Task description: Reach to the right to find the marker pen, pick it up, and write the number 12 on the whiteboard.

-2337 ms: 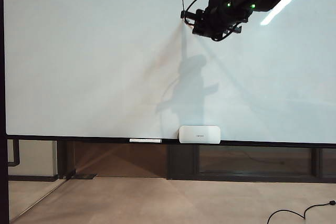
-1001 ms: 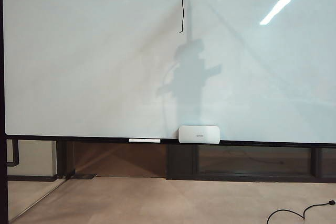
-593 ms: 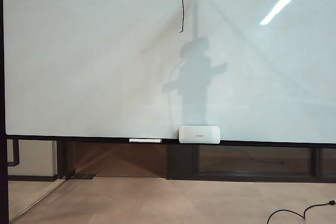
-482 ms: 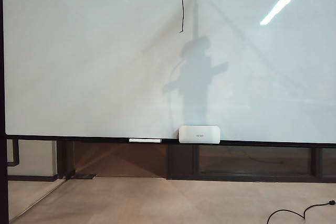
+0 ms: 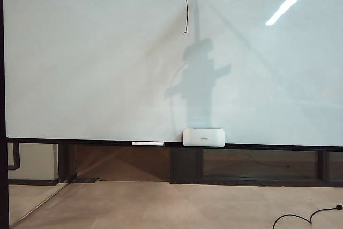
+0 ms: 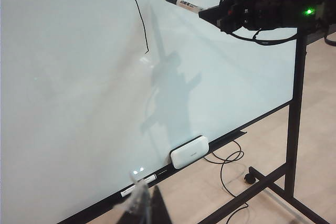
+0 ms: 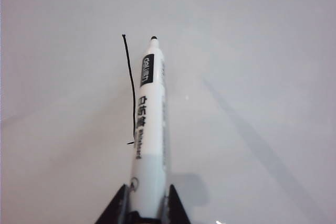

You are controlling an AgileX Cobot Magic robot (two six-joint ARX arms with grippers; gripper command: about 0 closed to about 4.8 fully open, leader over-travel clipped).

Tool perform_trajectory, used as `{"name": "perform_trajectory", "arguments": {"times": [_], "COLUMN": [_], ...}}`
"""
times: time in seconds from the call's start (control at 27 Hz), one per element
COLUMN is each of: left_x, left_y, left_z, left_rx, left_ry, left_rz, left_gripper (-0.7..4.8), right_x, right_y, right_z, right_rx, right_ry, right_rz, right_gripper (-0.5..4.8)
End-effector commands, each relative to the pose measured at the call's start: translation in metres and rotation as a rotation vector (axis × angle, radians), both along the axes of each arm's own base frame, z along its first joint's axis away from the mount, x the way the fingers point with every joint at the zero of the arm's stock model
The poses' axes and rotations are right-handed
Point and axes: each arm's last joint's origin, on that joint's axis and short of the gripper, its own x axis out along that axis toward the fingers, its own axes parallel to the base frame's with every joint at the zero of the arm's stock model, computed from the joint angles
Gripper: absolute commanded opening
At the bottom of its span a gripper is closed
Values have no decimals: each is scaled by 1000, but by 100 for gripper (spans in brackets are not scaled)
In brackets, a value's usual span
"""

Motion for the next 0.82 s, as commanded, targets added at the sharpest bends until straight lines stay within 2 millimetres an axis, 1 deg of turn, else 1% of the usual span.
{"name": "perform_trajectory", "arguments": {"times": [0.04, 0.26, 0.52, 0.82], "left_x": [-1, -1, -1, -1], "left_y": [0, 0, 0, 0], "left_z": [2, 2, 3, 3], "left_rx": [-4, -4, -4, -4], "left_ry": [-16, -16, -17, -18], "left_rz": [-7, -7, -5, -4], "left_gripper": [-5, -5, -5, -5], "right_x": [1, 3, 4, 12], "right_y": [0, 1, -5, -3], "right_z": [2, 1, 4, -3], "right_rx": [9, 15, 24, 39], "right_ry": [-25, -45, -74, -70], "right_rz": [6, 5, -8, -5], "right_gripper": [-4, -5, -5, -5]}}
